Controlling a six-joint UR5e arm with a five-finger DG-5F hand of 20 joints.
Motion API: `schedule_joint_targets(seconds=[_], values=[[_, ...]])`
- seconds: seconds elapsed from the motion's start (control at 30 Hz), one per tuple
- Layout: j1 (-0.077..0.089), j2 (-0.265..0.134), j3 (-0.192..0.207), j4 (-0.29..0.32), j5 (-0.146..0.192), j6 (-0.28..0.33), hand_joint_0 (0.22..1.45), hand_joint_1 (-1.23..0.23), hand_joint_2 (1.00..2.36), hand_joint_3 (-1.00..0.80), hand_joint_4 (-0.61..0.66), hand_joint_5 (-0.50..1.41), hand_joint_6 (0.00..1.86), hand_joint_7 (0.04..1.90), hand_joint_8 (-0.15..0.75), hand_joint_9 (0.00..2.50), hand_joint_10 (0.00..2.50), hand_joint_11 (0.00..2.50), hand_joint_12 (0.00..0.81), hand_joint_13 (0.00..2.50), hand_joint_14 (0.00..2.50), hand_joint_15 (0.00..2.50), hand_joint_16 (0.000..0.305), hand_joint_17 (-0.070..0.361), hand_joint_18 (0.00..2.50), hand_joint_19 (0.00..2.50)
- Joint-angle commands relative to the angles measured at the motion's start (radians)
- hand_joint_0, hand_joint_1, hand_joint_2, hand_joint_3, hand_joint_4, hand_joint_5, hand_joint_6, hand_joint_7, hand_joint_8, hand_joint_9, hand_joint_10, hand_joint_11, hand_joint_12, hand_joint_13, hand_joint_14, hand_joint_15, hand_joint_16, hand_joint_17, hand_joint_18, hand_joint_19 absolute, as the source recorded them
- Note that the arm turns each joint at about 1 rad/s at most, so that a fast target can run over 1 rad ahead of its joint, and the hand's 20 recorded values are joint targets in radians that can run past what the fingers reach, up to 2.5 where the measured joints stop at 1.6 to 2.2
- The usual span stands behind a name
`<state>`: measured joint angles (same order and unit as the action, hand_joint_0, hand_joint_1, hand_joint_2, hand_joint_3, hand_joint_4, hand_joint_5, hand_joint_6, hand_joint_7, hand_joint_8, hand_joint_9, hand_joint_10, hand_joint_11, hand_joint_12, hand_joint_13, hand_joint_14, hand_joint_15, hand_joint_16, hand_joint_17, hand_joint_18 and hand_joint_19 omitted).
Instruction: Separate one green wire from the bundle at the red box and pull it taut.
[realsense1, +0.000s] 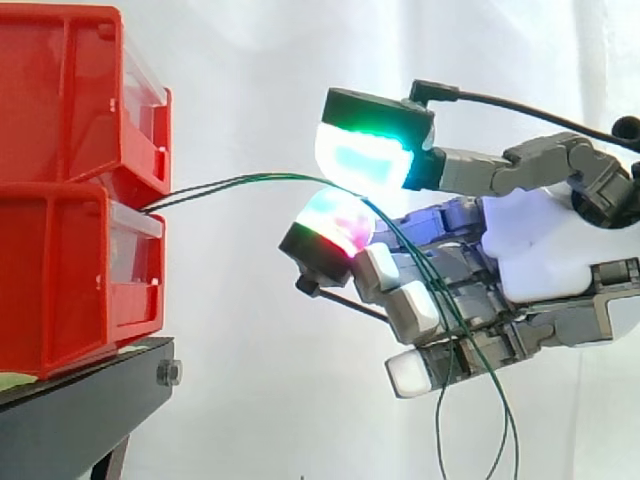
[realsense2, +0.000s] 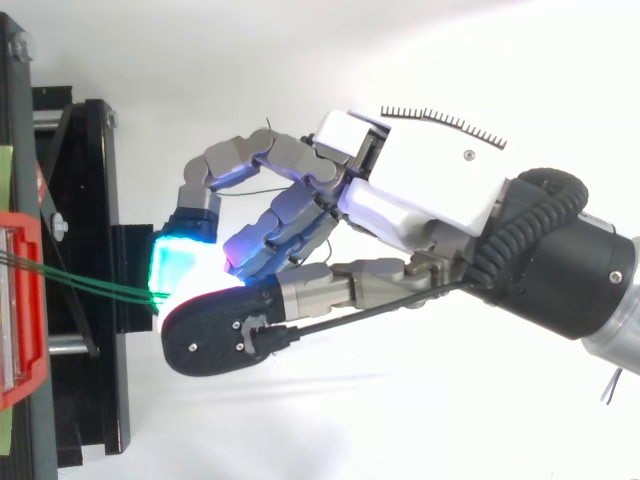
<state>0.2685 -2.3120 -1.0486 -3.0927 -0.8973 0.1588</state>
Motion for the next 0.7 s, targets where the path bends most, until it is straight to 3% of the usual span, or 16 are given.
schedule_joint_targets(seconds=[0.0, 0.67], values=[[0.0, 0.0, -0.001, -0.004, 0.0, 0.002, 0.8, -0.91, 1.0, -0.5, -0.11, -0.19, 0.93, 1.07, 0.207, 1.07, 0.02, 0.9, 0.332, 1.12, 0.03, 0.71, 0.045, 0.101, 0.9, 0.56], [-0.005, 0.0, 0.001, -0.035, -0.011, 0.019, 0.74, -0.95, 1.0, -0.5, -0.16, -0.17, 0.92, 1.12, 0.16, 1.1, 0.02, 0.89, 0.322, 1.13, 0.03, 0.73, 0.043, 0.098, 0.91, 0.56]])
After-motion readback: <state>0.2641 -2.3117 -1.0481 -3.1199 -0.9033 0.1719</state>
